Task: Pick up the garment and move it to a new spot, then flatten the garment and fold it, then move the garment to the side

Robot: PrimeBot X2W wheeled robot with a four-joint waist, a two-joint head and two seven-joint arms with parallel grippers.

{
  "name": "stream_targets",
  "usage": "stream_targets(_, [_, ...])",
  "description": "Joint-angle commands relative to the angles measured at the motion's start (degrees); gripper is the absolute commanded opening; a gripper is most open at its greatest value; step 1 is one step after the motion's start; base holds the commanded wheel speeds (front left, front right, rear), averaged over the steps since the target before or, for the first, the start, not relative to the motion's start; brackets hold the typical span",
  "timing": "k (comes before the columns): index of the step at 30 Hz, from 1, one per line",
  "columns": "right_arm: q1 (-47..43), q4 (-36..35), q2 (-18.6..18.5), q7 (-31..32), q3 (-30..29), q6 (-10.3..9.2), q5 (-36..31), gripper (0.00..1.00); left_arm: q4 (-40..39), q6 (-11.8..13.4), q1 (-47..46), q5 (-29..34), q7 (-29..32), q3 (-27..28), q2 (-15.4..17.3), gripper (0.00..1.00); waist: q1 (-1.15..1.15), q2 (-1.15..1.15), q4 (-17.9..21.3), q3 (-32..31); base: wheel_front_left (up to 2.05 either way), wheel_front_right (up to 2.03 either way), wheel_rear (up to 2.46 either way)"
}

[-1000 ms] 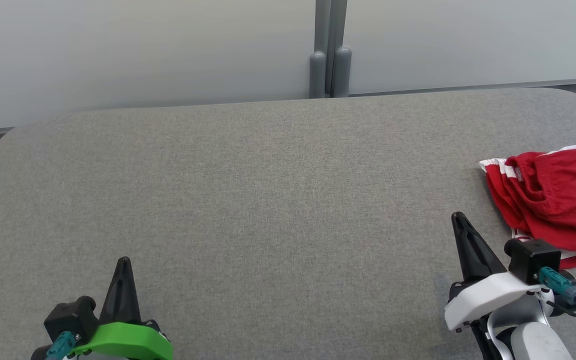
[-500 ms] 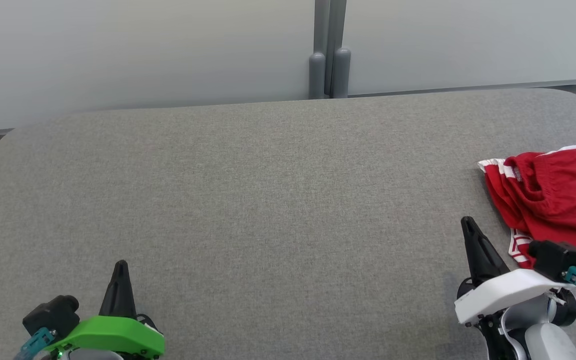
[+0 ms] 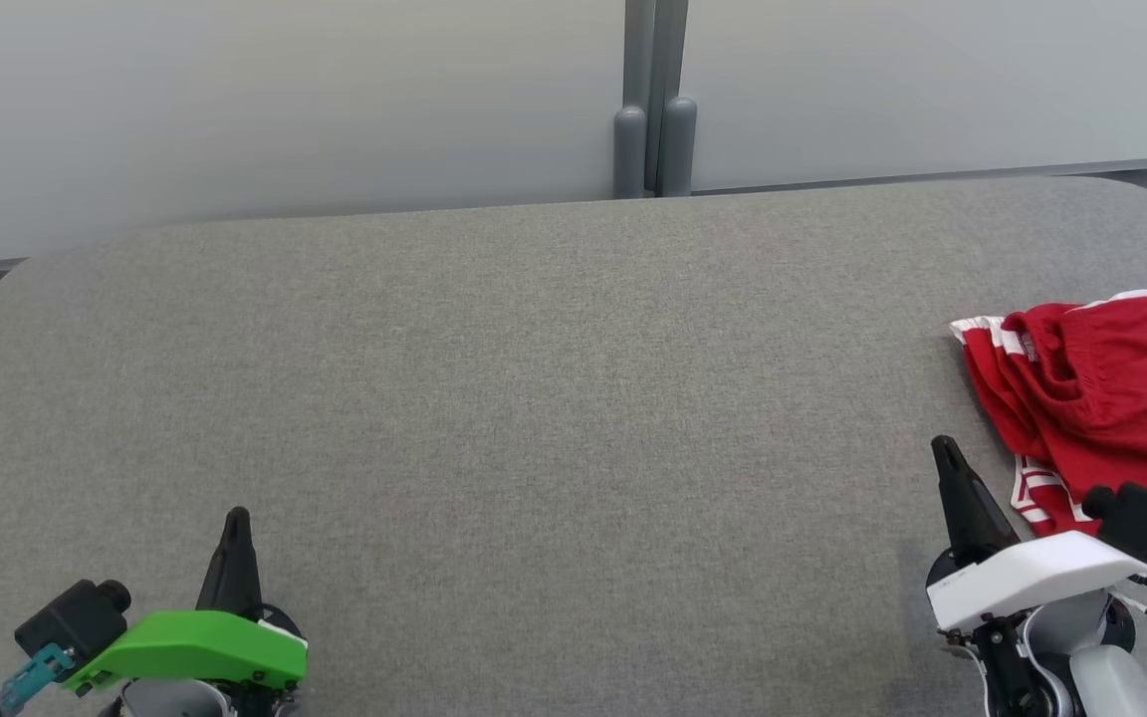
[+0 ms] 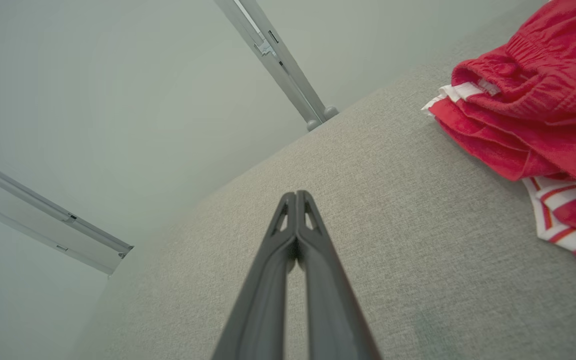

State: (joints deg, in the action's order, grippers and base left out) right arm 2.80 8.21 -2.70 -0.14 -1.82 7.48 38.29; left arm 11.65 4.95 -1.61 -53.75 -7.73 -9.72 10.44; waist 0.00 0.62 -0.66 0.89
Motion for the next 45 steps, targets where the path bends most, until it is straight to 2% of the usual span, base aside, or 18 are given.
stream_targets(1, [1.7,-0.3,-0.4,0.3,-0.5,0.02,2.6,0.0,-0.3,-0.7,-1.8,-1.8,0.5,1.0,0.0,0.0,0.0,-0.16,0.0,0.0,0.0,0.0,0.0])
stream_targets(20, [2.4,1.5,-0.6,2.2,-2.0,0.02,17.2,0.0,0.8,-4.1,-3.1,-12.3,3.8,4.6,-1.9,0.0,0.0,-0.25,0.1,-0.2,0.0,0.0,0.0])
stream_targets(45, [3.1,3.4,-0.8,4.4,-3.7,0.02,32.6,0.0,1.9,-7.7,-4.4,-23.5,7.5,8.6,-4.1,0.0,0.0,-0.38,0.3,-0.4,0.0,0.0,0.0])
